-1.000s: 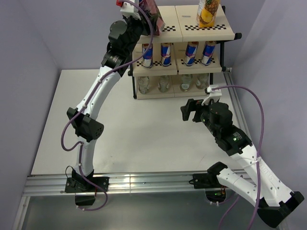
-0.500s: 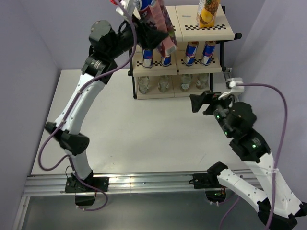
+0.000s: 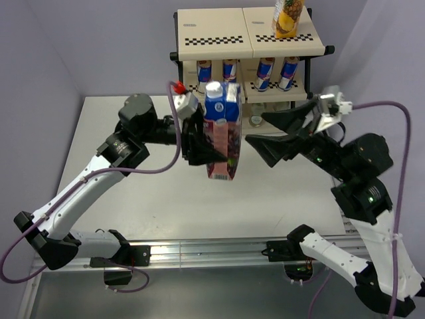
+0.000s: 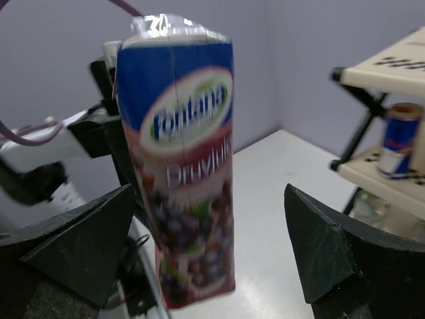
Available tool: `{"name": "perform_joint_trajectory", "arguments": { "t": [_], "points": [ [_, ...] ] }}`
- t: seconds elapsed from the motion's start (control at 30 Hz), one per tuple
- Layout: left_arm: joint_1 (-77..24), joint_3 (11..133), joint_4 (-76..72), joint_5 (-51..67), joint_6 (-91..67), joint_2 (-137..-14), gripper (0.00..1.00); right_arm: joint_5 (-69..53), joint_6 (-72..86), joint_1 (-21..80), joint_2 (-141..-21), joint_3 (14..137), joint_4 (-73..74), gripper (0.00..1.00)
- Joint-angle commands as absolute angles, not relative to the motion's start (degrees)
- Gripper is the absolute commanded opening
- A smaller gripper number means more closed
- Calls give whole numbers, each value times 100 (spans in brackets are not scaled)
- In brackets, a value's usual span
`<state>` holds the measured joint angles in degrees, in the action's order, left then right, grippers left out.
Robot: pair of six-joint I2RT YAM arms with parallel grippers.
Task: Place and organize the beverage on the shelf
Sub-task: Adjust the drink.
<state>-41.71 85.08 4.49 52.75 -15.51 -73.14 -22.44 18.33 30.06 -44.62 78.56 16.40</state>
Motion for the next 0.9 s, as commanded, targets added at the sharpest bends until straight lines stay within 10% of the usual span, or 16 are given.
{"name": "perform_joint_trajectory", "arguments": {
  "t": [0.0,0.87],
  "points": [
    [-4280,8422,-772,6000,-1019,-6698,0,-3909,2100,2980,-4816,7867,819,100],
    [-4764,8516,148,6275,-589,-6767,0,-3937,1978,3199,-5871,8085,922,100]
  ]
}}
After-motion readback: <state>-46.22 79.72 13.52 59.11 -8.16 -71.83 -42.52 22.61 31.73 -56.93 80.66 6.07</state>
